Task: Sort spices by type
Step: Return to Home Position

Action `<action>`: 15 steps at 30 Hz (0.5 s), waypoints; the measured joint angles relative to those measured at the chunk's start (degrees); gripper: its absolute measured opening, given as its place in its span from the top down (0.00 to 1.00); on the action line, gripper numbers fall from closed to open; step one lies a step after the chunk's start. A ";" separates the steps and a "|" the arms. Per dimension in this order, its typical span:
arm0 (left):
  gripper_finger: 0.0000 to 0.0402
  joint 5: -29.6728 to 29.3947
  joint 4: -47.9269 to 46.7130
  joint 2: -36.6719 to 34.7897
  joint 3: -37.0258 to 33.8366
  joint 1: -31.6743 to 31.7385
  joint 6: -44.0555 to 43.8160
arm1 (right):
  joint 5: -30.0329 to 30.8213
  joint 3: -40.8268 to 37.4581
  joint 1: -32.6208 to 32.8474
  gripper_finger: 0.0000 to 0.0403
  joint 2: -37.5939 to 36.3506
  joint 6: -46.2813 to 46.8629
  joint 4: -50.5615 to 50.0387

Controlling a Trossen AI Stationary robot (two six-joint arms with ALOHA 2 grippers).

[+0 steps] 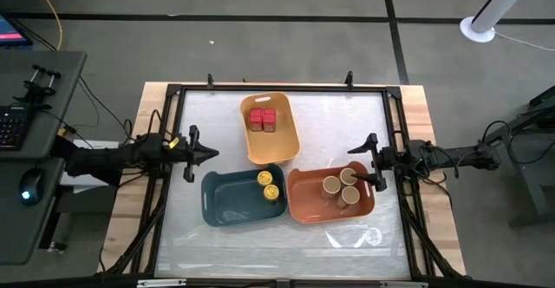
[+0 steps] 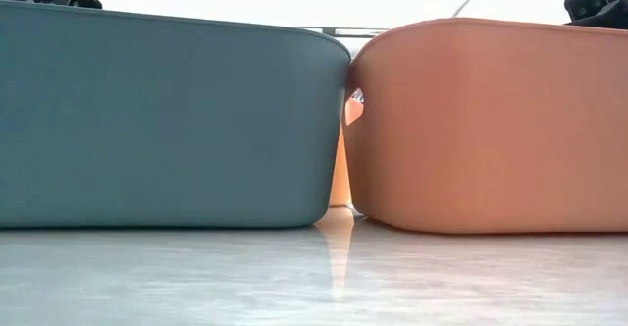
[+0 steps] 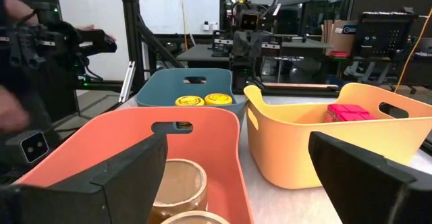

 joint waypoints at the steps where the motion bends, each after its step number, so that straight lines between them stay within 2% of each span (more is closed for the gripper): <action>1: 1.00 -0.02 0.01 0.00 0.00 0.00 -0.35 | 0.00 0.00 -0.02 0.12 0.00 -0.02 0.00; 15: 1.00 -0.15 0.02 0.17 0.00 0.02 -0.41 | 0.00 -0.02 0.00 0.12 0.02 -0.02 0.00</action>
